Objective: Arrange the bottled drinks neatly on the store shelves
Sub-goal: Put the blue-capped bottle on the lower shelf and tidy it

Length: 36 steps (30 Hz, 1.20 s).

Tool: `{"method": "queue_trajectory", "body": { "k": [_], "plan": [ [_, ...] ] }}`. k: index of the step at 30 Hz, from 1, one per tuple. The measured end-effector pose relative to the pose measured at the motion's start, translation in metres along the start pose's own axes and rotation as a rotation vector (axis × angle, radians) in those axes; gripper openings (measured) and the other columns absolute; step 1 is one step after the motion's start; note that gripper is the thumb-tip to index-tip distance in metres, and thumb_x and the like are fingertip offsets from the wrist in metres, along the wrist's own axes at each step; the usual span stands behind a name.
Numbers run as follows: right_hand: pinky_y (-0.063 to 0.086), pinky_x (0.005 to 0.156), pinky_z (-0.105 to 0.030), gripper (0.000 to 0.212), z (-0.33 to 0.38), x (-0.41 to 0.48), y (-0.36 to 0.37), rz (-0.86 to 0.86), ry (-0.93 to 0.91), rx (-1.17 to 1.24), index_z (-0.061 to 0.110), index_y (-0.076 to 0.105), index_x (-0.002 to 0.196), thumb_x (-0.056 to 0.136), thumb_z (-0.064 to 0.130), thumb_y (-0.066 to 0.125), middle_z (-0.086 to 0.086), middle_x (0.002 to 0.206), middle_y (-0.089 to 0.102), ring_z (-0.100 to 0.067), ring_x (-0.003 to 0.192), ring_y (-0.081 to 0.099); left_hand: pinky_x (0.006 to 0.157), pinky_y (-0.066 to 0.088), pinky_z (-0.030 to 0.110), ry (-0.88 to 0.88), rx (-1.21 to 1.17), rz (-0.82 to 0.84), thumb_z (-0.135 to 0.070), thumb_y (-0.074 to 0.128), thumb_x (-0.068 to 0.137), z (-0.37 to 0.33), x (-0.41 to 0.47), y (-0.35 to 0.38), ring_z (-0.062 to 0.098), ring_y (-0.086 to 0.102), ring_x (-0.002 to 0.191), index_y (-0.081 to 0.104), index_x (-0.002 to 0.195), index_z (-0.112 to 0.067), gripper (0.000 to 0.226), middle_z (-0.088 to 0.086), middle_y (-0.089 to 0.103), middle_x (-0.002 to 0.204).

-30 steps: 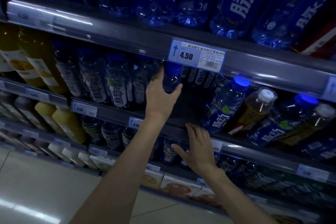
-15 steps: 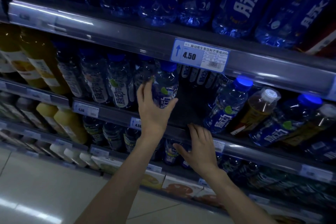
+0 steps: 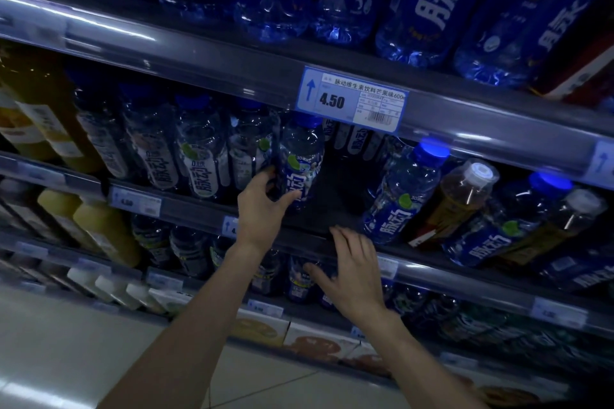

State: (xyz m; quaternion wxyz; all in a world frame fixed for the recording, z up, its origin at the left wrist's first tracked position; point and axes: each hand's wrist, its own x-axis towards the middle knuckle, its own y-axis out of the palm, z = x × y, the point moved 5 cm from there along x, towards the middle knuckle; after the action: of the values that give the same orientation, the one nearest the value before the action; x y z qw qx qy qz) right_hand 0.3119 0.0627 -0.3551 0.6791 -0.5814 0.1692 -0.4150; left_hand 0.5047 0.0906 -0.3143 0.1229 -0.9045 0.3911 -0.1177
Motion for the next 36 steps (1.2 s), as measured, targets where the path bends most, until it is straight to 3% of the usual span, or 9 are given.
{"method": "queue_trajectory", "body": {
  "k": [5,10,13,17,22,32,36],
  "plan": [
    [0.035,0.108,-0.038,0.076,0.002,0.0,-0.001,-0.013,0.003,-0.008,0.015,0.042,0.14,0.086,0.068,0.045,0.0,0.135,0.046,-0.018,0.123,0.037,0.1,0.047,0.034,0.0,0.047,0.072,-0.039,0.076,0.077,-0.002,0.009,0.003,0.016,0.054,0.12,0.049,0.137,-0.014,0.07,0.001,0.058,0.133],
    [0.035,0.107,-0.037,0.077,0.002,0.0,0.0,-0.015,0.009,-0.004,0.015,0.042,0.139,0.086,0.07,0.041,0.0,0.135,0.047,-0.019,0.123,0.039,0.091,0.045,0.022,-0.002,0.029,0.065,-0.039,0.08,0.072,-0.008,0.004,0.011,0.011,0.055,0.114,0.05,0.136,-0.012,0.075,0.0,0.06,0.129],
    [0.033,0.108,-0.035,0.078,-0.001,0.0,0.001,-0.007,0.004,0.007,0.015,0.04,0.14,0.087,0.072,0.037,0.0,0.136,0.045,-0.019,0.124,0.038,0.087,0.047,0.022,0.005,0.032,0.073,-0.039,0.083,0.069,-0.009,-0.003,0.019,0.011,0.057,0.111,0.051,0.134,-0.013,0.077,-0.001,0.061,0.125],
    [0.03,0.111,-0.036,0.075,-0.002,0.0,0.0,0.014,0.011,0.027,0.016,0.038,0.14,0.086,0.068,0.044,0.001,0.138,0.042,-0.017,0.127,0.033,0.072,0.039,0.003,0.017,0.039,0.089,-0.038,0.086,0.066,-0.013,-0.011,0.028,0.001,0.054,0.1,0.053,0.131,-0.015,0.077,-0.012,0.058,0.114],
    [0.008,0.118,-0.03,0.077,-0.002,-0.006,-0.003,0.069,0.016,0.074,0.016,0.031,0.146,0.088,0.064,0.047,0.0,0.15,0.032,-0.017,0.141,0.019,0.084,0.041,0.017,0.024,0.035,0.136,-0.034,0.083,0.071,-0.015,-0.019,0.03,0.002,0.051,0.104,0.05,0.133,-0.018,0.072,-0.006,0.057,0.124],
    [0.014,0.118,-0.035,0.073,-0.016,-0.035,-0.058,0.05,0.126,0.122,0.013,0.037,0.144,0.09,0.059,0.051,-0.002,0.147,0.037,-0.019,0.139,0.027,0.101,0.042,0.035,-0.082,0.075,0.165,-0.04,0.078,0.076,-0.022,-0.053,0.001,0.01,0.046,0.122,0.041,0.141,-0.026,0.076,-0.008,0.048,0.139],
    [0.021,0.117,-0.036,0.069,-0.019,-0.043,-0.091,0.042,0.226,0.1,0.017,0.038,0.143,0.089,0.058,0.052,0.0,0.146,0.041,-0.019,0.136,0.032,0.091,0.041,0.027,-0.136,0.032,0.16,-0.043,0.077,0.076,-0.047,-0.084,-0.009,0.004,0.046,0.112,0.044,0.133,-0.035,0.066,-0.014,0.049,0.131]
  ]
}}
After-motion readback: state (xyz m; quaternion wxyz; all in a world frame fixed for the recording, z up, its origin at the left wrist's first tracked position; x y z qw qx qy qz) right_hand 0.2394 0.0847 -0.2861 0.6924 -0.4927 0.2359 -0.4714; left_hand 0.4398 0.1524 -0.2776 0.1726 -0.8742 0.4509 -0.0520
